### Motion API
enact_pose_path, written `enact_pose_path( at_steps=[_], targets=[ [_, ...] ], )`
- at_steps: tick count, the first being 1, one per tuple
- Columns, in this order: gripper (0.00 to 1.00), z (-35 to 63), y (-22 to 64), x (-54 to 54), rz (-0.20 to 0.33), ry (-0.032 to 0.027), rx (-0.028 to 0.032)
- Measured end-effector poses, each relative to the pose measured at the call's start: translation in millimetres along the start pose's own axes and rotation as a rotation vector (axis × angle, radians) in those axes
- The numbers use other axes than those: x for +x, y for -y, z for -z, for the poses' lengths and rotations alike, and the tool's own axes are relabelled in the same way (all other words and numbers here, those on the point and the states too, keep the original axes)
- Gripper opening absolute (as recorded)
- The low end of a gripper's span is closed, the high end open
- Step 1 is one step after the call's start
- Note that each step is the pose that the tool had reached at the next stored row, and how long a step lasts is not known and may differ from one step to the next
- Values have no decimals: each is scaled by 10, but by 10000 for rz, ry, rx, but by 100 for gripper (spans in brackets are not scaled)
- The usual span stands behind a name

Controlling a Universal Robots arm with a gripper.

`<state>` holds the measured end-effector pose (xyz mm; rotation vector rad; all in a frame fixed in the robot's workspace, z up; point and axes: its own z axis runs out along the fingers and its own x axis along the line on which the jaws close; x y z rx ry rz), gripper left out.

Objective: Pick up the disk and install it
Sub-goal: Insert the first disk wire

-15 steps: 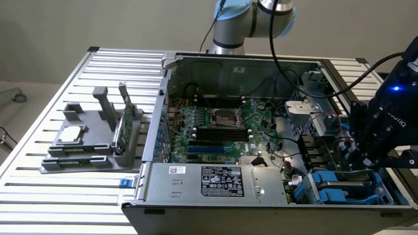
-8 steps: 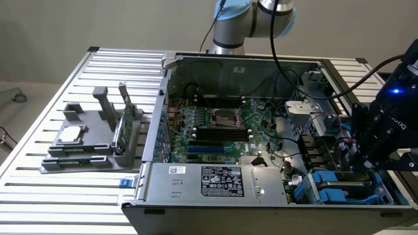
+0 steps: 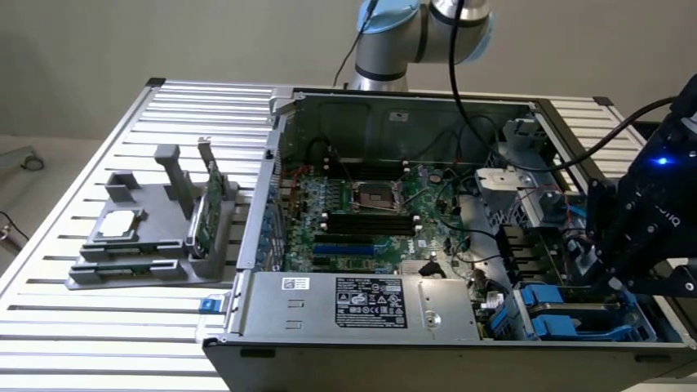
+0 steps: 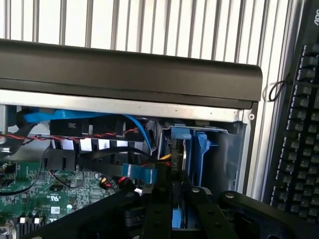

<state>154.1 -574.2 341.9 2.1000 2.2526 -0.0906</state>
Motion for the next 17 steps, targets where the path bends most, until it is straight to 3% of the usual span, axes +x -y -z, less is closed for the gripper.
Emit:
enact_pose_path(
  at_steps=[3,7,9,11,14,17],
  targets=[
    [17,-1,86,-5,-8,-47,-104],
    [17,-2,108,-4,-29,-169,-347],
    [17,0,110,-3,-42,-258,-499],
    [17,-4,115,-3,-58,-303,-712],
    [17,-6,123,-3,-80,-295,-1002],
    [17,-8,147,-9,-94,-280,-1190]
  ],
)
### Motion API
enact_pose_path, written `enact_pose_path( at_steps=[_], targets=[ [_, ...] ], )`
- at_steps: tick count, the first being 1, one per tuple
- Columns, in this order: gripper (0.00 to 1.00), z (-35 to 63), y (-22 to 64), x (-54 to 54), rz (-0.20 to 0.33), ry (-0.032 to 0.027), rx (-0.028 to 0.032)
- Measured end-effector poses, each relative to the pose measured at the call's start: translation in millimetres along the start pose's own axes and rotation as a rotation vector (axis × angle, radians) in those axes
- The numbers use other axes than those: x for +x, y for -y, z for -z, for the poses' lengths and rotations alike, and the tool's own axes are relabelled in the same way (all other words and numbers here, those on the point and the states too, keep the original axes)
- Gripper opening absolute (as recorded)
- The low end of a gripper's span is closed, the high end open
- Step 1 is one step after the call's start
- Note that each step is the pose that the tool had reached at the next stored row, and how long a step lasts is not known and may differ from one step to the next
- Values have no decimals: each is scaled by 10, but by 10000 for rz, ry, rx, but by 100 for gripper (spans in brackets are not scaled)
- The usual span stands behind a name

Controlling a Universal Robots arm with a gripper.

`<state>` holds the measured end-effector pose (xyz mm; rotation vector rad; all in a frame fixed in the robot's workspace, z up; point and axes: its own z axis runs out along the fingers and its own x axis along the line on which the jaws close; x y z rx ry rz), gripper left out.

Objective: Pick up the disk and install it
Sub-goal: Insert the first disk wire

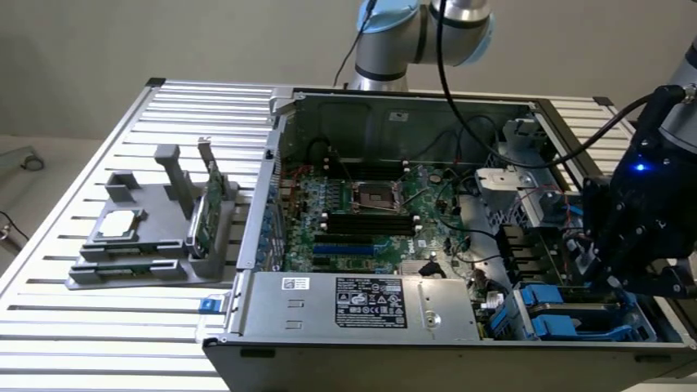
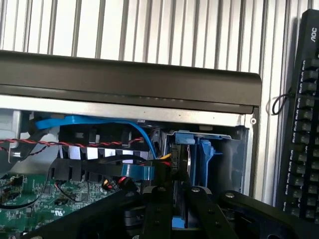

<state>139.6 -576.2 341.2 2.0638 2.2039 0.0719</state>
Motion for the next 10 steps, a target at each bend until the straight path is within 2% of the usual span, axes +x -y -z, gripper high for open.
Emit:
enact_pose_path(
  at_steps=[6,10],
  targets=[
    [17,5,80,-19,-12,14,-223],
    [17,2,126,-17,-18,21,-346]
  ],
)
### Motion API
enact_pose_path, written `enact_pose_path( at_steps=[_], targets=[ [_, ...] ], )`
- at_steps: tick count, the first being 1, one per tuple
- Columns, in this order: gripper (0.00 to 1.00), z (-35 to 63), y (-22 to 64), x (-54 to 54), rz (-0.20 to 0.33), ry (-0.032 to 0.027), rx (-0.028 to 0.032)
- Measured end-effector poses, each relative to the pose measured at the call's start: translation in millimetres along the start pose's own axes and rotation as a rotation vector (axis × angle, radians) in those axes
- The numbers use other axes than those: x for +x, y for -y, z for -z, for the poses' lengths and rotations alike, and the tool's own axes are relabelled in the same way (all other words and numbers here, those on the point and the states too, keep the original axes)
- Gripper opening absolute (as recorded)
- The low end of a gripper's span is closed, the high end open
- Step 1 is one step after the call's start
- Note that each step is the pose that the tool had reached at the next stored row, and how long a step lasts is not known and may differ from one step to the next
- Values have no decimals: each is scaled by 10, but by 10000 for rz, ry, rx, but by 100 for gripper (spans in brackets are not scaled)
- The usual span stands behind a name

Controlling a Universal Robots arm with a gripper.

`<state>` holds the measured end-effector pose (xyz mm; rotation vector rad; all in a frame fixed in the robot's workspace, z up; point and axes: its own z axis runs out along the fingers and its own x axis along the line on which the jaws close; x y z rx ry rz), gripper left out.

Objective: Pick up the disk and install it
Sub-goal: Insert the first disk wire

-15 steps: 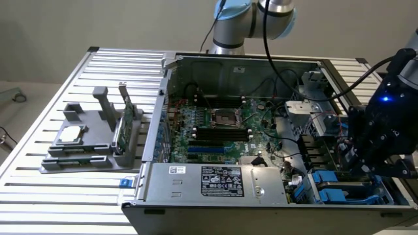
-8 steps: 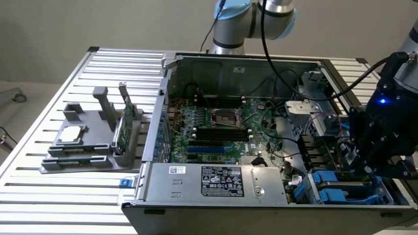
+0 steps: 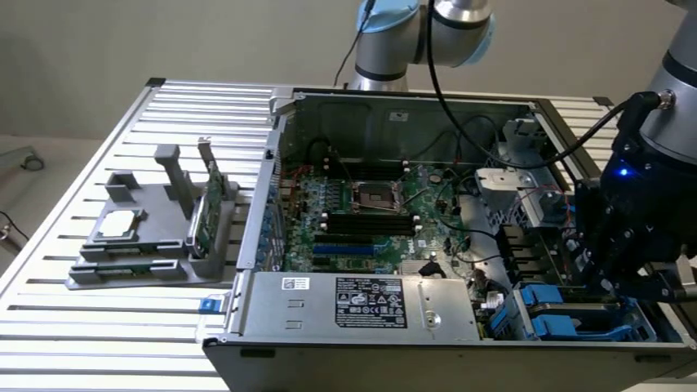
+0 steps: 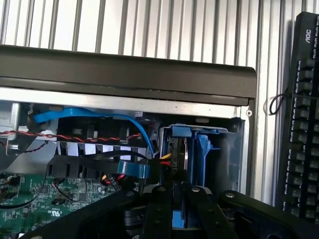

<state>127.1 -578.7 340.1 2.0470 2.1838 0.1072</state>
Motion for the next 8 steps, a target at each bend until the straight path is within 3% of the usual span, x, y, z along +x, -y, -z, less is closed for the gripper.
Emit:
enact_pose_path(
  at_steps=[8],
  targets=[
    [17,-18,43,4,-47,25,-274]
  ],
)
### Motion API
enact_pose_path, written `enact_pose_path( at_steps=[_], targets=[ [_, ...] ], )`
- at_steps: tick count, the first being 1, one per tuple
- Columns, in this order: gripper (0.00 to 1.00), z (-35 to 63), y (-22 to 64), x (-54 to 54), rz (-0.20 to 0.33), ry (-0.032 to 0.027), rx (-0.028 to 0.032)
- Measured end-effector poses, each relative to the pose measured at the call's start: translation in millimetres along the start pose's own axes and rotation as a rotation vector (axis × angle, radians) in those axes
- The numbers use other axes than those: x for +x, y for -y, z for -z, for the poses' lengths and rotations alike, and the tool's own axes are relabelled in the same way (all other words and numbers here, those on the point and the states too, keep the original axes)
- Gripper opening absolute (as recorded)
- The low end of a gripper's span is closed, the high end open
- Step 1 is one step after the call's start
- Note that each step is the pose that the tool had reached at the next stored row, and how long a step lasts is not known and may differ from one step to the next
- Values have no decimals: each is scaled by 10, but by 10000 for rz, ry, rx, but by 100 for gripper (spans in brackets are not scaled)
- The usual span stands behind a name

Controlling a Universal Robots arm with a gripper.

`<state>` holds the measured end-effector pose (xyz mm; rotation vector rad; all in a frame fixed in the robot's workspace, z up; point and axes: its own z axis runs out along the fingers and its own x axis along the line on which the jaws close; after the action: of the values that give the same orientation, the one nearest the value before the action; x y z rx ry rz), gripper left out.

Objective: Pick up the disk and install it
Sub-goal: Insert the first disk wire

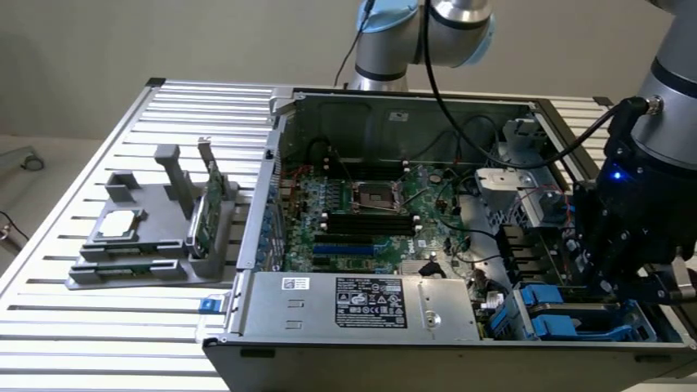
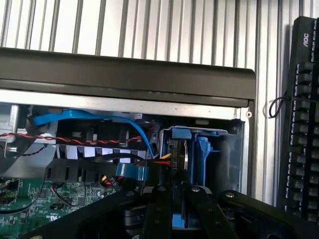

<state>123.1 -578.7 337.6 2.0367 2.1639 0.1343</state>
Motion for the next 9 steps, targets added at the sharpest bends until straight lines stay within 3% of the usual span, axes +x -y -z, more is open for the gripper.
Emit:
enact_pose_path(
  at_steps=[4,9],
  targets=[
    [17,1,35,2,-85,21,-80],
    [17,-4,45,3,-239,53,-117]
  ],
)
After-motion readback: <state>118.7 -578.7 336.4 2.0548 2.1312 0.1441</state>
